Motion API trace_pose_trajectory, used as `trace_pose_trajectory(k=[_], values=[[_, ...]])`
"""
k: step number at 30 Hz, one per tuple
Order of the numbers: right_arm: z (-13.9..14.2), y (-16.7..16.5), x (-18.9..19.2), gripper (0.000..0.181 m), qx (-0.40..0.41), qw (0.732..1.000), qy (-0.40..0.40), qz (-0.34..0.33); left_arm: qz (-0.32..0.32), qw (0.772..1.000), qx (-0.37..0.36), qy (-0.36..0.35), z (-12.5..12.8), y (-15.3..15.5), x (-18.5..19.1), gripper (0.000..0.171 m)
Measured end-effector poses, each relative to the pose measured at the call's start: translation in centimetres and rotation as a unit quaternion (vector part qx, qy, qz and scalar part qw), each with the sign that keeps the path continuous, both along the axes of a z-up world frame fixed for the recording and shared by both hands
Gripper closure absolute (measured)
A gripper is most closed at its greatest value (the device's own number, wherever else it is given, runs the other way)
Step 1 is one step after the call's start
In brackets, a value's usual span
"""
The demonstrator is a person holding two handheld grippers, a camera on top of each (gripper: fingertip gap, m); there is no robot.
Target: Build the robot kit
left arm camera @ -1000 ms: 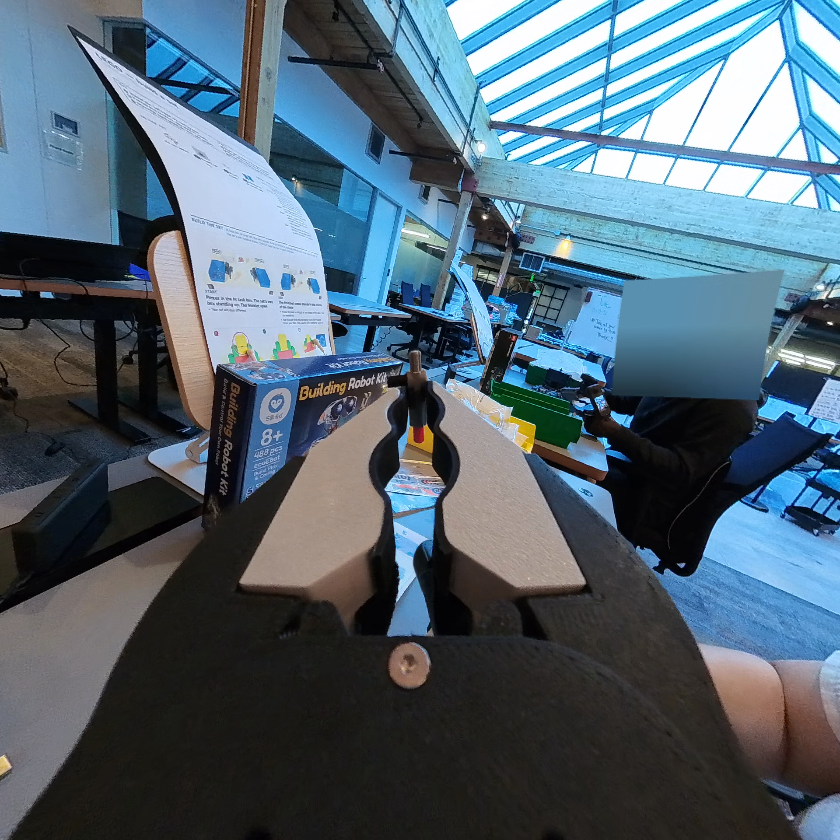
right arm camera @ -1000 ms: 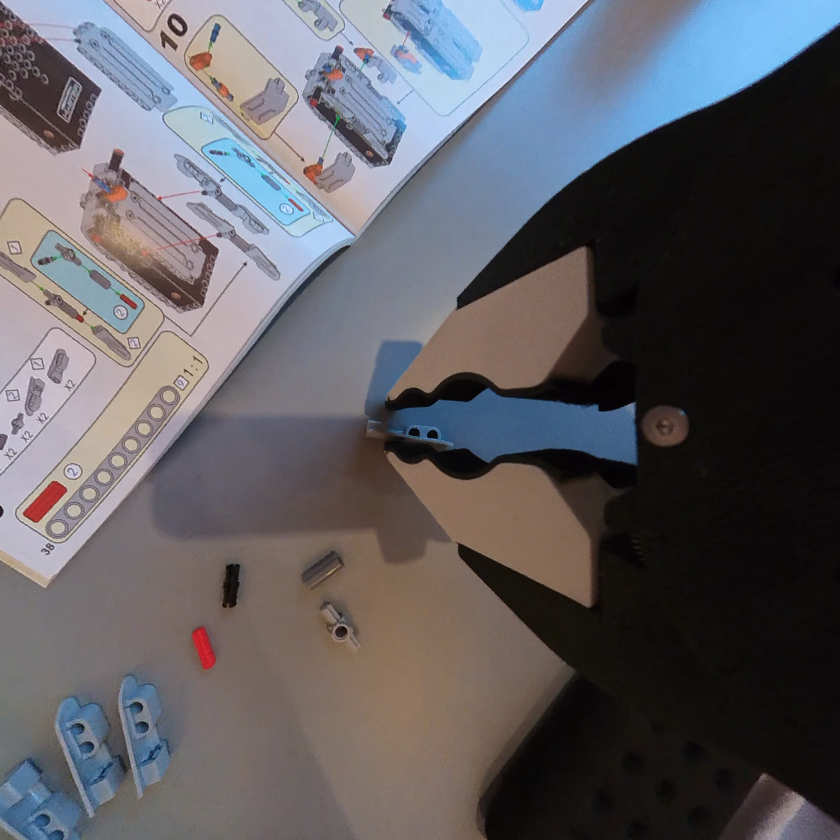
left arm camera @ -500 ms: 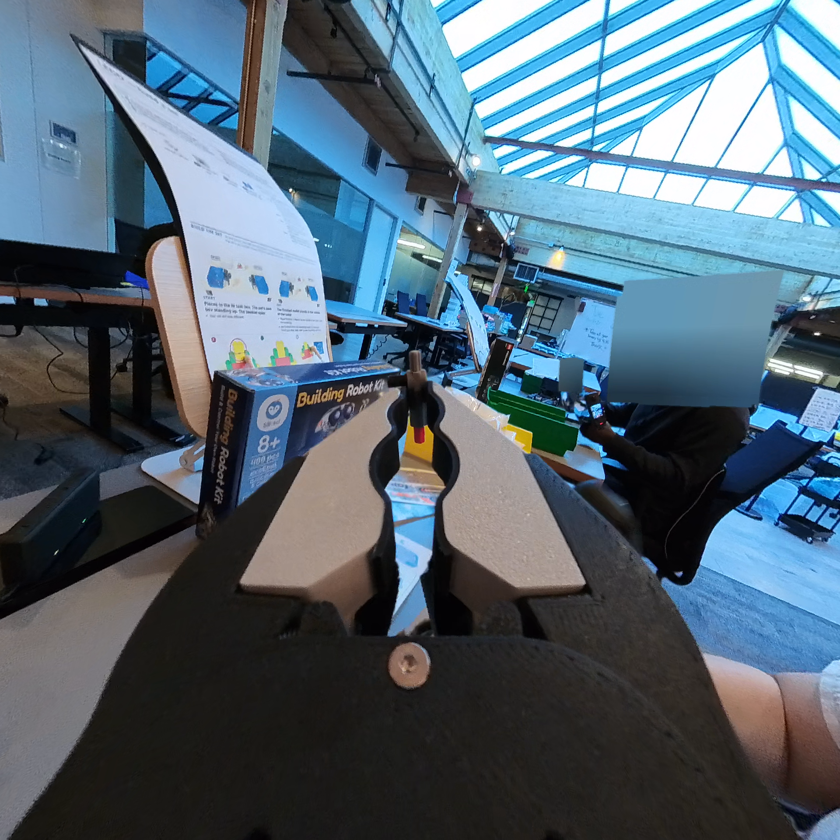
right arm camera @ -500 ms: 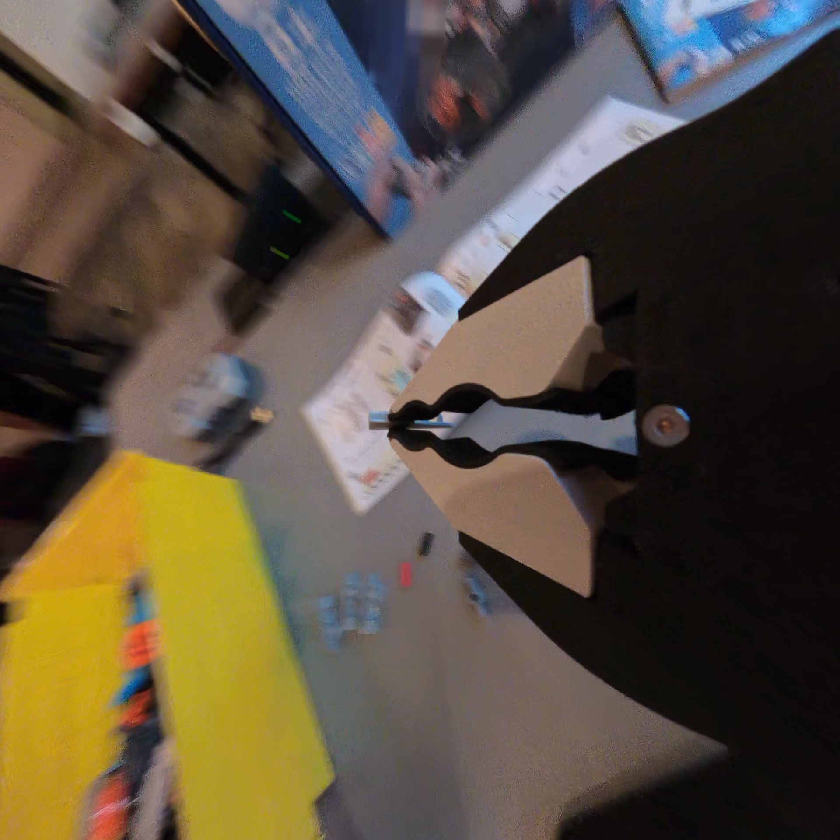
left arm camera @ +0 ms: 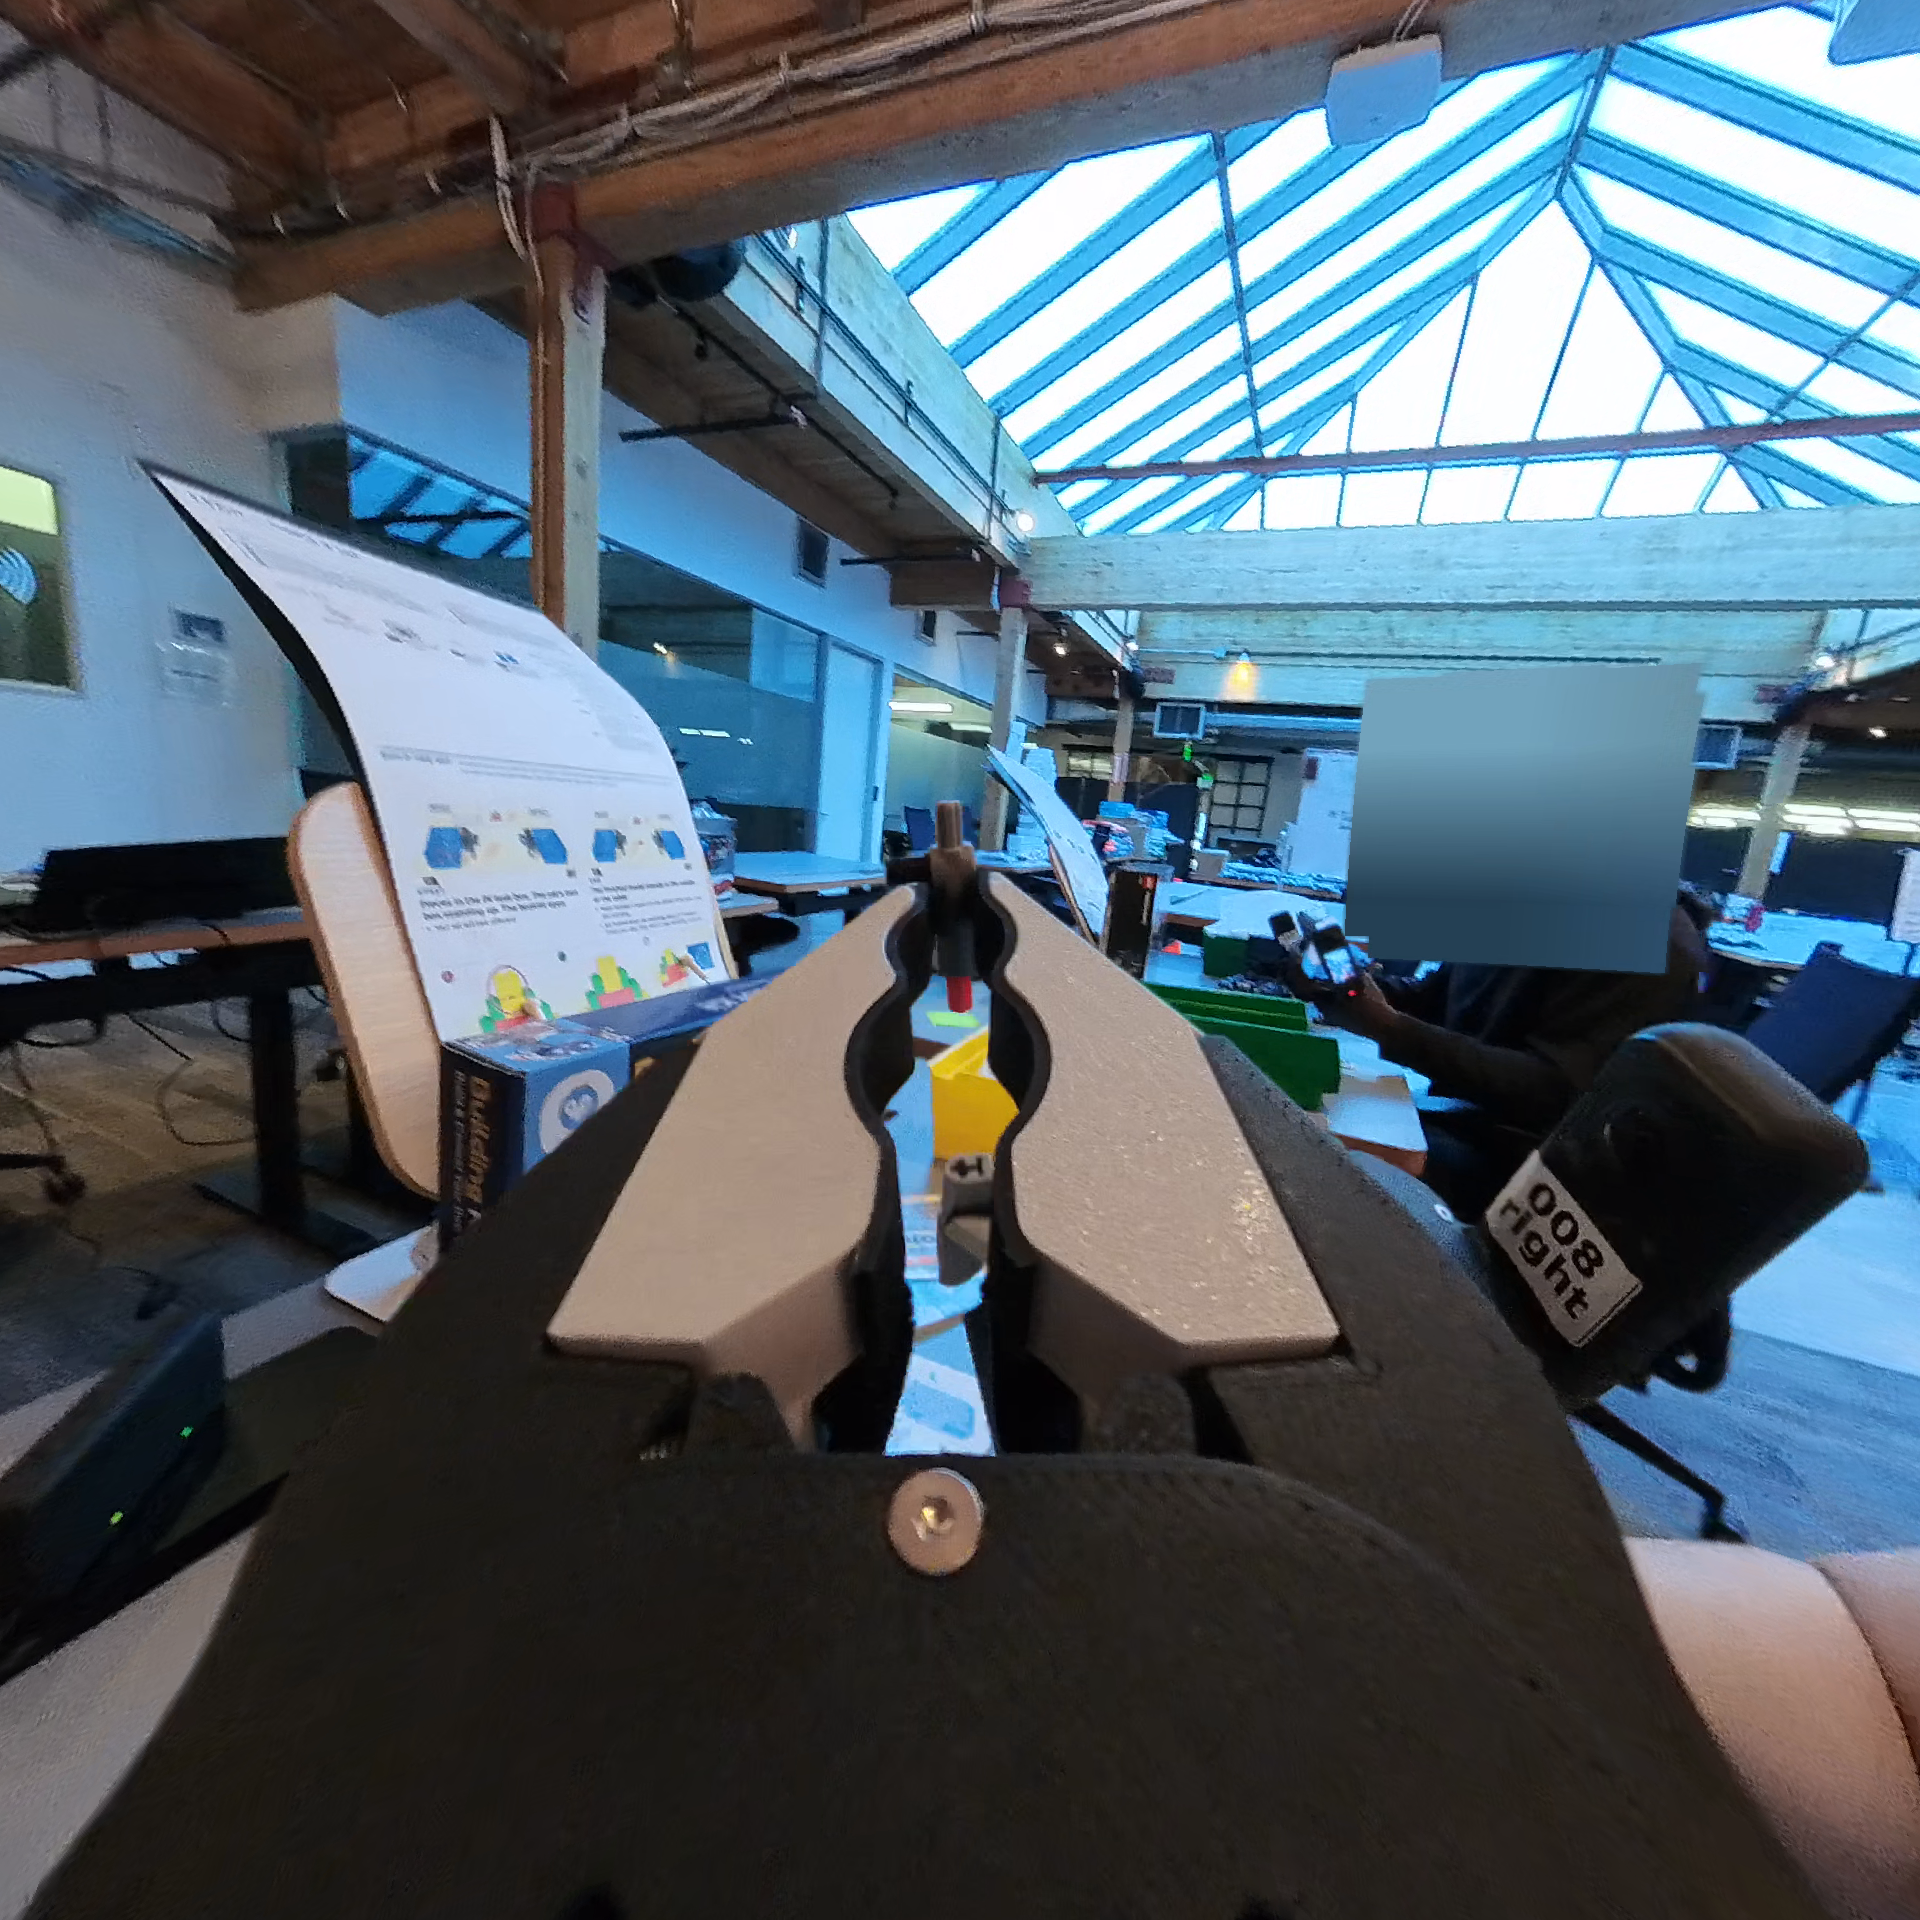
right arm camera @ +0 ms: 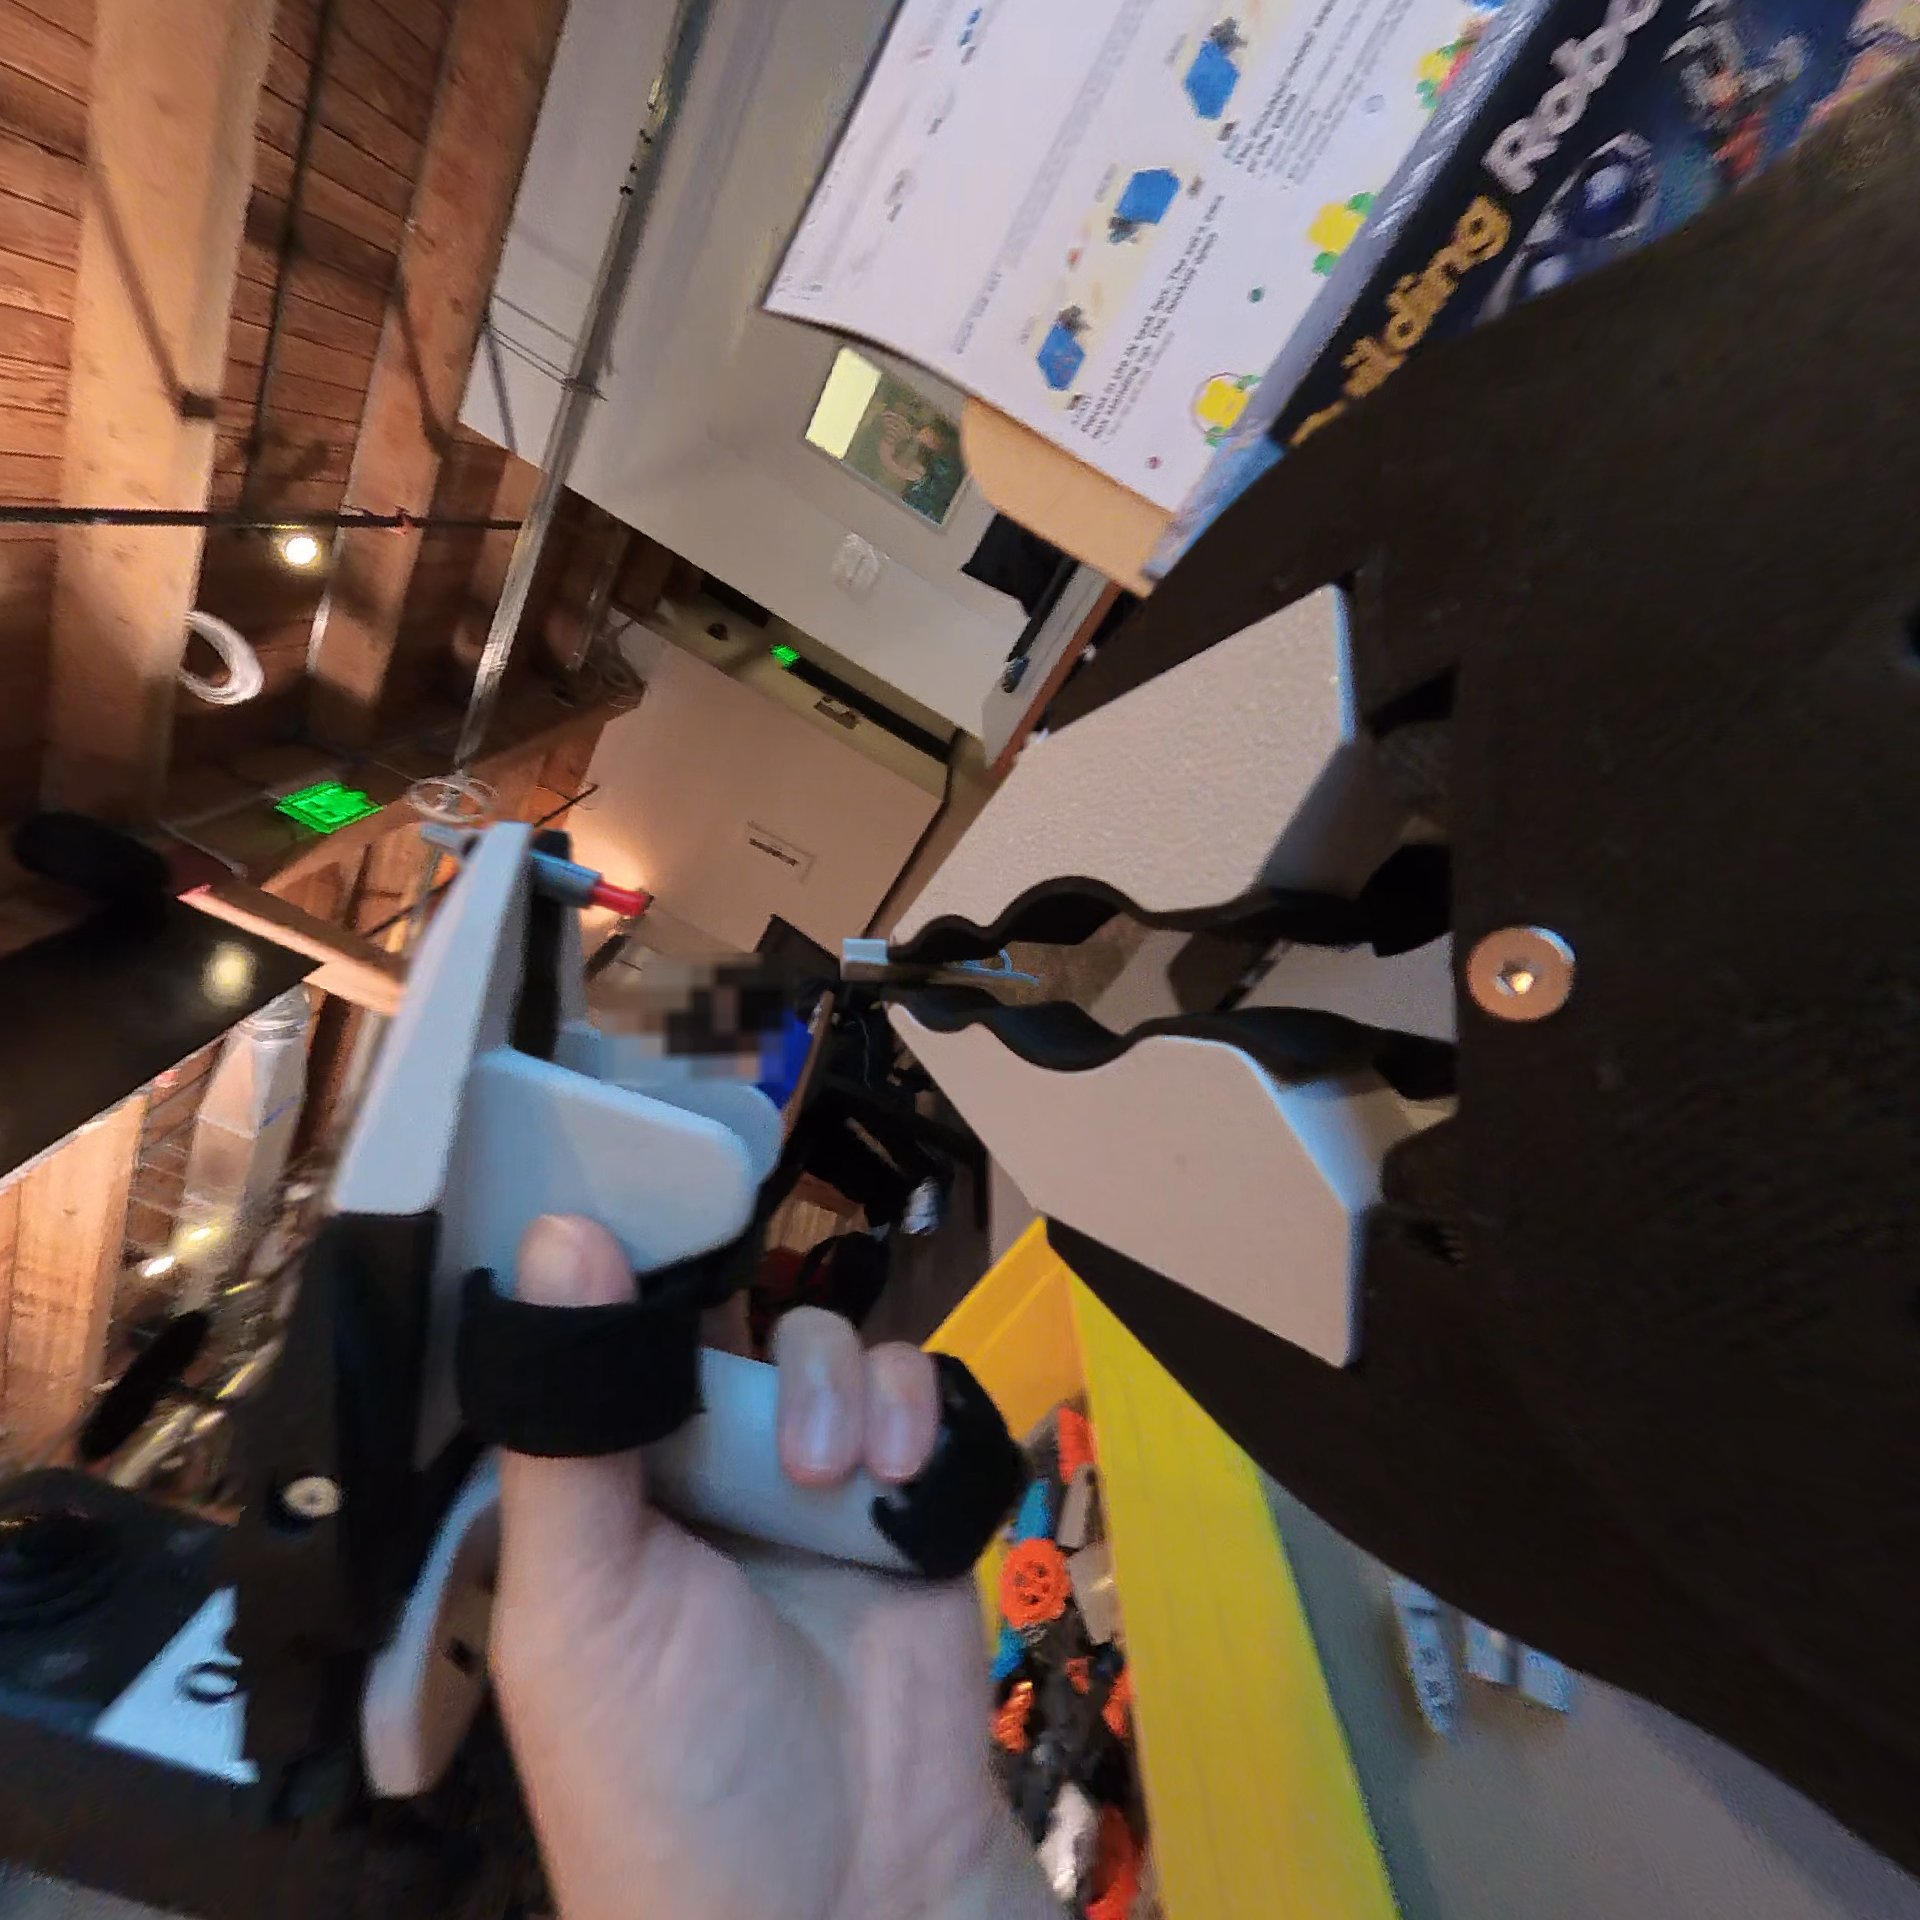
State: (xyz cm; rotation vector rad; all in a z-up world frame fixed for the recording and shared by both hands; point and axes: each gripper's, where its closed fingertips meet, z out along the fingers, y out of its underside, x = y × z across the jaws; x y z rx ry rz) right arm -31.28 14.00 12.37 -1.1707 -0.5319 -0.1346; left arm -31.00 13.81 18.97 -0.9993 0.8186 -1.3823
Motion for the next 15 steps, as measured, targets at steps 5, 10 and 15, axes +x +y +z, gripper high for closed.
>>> trace_pose_trajectory(k=[5, 10, 15], values=[[4.5, 0.7, -2.3, 0.18, 0.067, 0.997, 0.007, 0.026, 0.025, 0.997, 0.006, -0.073, 2.5, 0.2, -3.5, 0.167], [7.1, 0.7, -5.2, 0.18, 0.143, 0.988, -0.051, 0.041, 0.051, 0.988, 0.033, -0.141, 4.6, -0.1, -6.7, 0.167], [9.0, 0.2, -6.8, 0.18, 0.211, 0.975, -0.038, 0.061, 0.054, 0.982, 0.049, -0.177, 5.3, -0.6, -8.0, 0.167]])
